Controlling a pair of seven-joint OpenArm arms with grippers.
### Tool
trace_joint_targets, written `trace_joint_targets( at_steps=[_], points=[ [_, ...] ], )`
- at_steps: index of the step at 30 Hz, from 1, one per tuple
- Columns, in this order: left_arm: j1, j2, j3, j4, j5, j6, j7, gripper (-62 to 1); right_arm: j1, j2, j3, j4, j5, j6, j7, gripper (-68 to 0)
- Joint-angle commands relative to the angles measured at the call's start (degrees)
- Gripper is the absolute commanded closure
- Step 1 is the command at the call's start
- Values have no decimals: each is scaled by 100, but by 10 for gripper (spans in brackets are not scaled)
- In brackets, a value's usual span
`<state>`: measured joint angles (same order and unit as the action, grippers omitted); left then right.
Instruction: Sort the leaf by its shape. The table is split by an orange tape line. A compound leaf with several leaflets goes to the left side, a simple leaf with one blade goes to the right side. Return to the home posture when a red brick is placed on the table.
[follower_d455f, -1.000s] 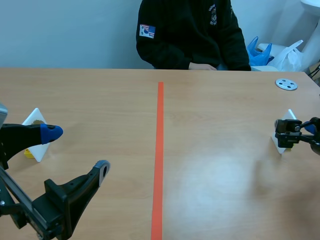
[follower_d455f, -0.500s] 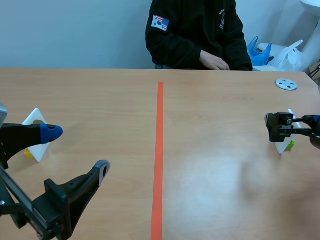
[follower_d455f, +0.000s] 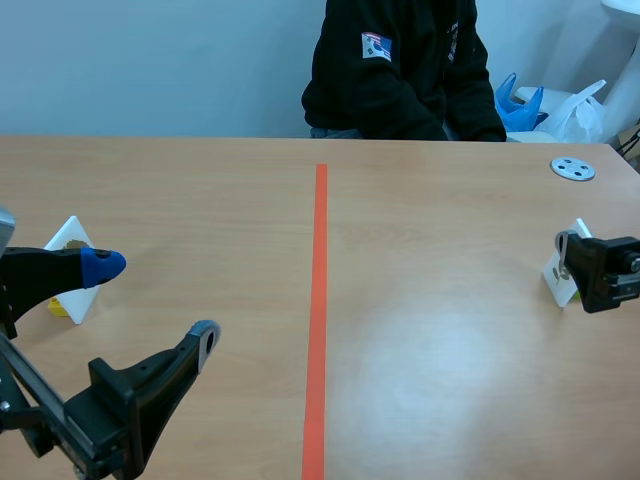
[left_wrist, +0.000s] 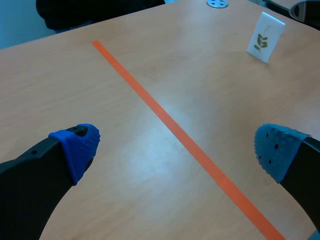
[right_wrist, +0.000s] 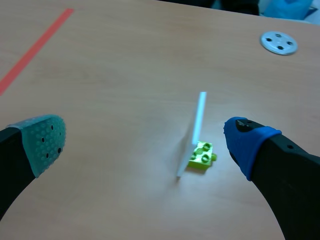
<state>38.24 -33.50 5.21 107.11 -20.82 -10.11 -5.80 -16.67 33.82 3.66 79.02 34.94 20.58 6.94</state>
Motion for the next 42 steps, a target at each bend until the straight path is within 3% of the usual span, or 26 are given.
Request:
trace_joint_targets(
  at_steps=[1,10,18,42],
  points=[
    [-17,-4,-42,57,-33,-11,-79,-623,-181,76,74,339,15,7,66,-679],
    [-17,-4,-42,57,-33,-11,-33,-623,-1648,-214,94,2149,-262,7,-24,-679],
    [-15,-7,-42,57,-35,-11,-33,-623,-2472,-459,103,3040,-507,4,-24,-679],
    [-15,-4,-42,57,-37,-11,94,-623,-2621,-529,122,3150,-629,2,-66,-679]
  ],
)
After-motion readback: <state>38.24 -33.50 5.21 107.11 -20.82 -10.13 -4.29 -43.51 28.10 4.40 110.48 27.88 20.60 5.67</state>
